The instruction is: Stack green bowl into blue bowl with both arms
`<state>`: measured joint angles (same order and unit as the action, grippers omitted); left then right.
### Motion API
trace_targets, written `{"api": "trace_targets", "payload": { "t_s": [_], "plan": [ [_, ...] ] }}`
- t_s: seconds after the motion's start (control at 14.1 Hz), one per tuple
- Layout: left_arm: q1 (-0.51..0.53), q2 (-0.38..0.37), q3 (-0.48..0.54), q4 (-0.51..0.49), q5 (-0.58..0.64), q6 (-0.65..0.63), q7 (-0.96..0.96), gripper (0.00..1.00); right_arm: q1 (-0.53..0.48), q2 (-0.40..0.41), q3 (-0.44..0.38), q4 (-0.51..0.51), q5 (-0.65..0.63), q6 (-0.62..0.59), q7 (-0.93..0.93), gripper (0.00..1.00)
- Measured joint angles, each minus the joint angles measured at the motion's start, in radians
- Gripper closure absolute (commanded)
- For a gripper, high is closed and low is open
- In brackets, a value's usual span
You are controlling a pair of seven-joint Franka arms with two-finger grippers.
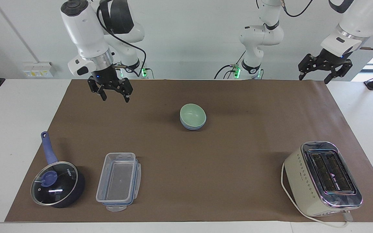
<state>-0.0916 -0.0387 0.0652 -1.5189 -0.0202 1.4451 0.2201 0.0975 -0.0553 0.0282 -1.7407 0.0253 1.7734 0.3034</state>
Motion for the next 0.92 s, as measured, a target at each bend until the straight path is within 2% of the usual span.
{"api": "trace_targets", "payload": {
  "t_s": [0.28, 0.43, 0.92],
  "plan": [
    [0.001, -0.006, 0.003, 0.000, 0.000, -0.004, 0.000, 0.00, -0.050, -0.051, -0.002, 0.094, -0.016, -0.162, -0.011, 0.00],
    [0.003, -0.006, 0.006, 0.000, 0.000, 0.001, 0.000, 0.00, -0.073, -0.070, -0.016, 0.121, -0.021, -0.215, -0.074, 0.00],
    [0.005, -0.004, 0.006, 0.000, 0.000, 0.033, 0.000, 0.00, -0.078, -0.094, -0.035, 0.117, -0.021, -0.244, -0.116, 0.00]
  ]
}}
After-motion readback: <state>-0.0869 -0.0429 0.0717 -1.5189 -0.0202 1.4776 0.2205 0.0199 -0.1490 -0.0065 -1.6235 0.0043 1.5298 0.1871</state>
